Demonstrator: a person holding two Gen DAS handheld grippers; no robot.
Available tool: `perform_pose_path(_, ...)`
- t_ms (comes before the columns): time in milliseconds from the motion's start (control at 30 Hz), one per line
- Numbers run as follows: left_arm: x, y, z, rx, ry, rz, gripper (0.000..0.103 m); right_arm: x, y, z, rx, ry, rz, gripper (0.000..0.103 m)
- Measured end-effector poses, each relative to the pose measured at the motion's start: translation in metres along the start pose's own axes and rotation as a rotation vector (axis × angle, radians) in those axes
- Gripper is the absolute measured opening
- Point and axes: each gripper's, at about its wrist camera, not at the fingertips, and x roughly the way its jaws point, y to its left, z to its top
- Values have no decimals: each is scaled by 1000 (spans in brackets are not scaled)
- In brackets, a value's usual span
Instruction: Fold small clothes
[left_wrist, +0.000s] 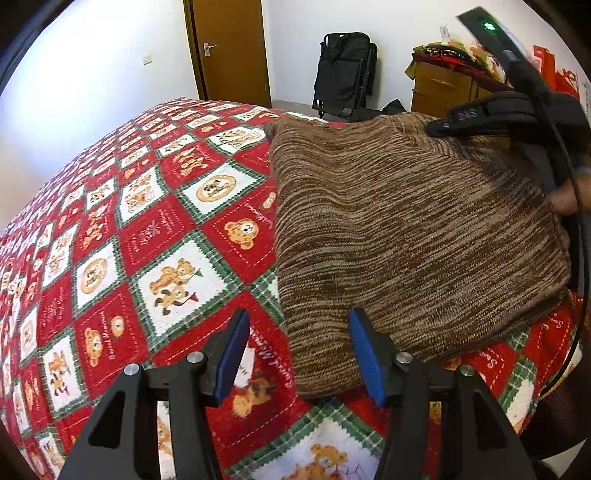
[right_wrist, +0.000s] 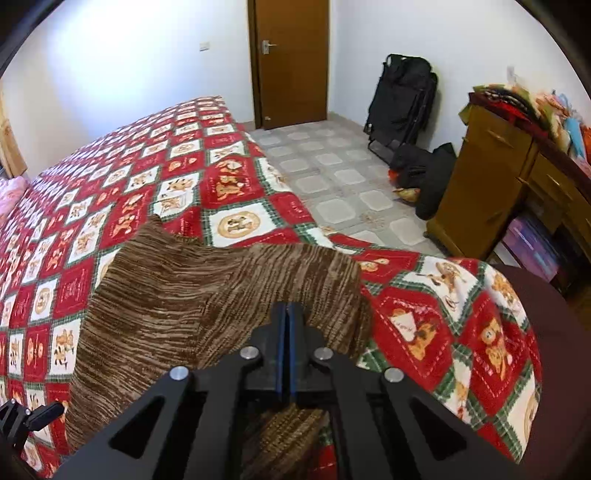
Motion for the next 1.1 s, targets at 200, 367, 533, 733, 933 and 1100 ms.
perform_pose_path(200, -1, 3, -4, -27, 17, 13, 58, -62, 19, -47, -66, -90, -117, 14)
perform_pose_path(367, -8, -2, -7, -4, 15, 40, 58, -106, 43, -95, -156, -194, -241, 23)
perform_pose_path(533, -21, -3, -13, -1, 10, 46, 58, -97, 35, -115, -81, -89, -213, 25)
perform_pose_path(733, -41, -2, -21, -22, -28, 69, 58, -122, 20, -129, 72, -113, -173, 26)
perform_pose_path(933, -56, -4, -31, -72, 5, 116, 59, -156, 40, -137, 132, -205, -184, 82)
perform_pose_path(1100, -62, -9, -55, -89, 46, 114, 59, -156, 58, -152, 103, -201, -227, 82)
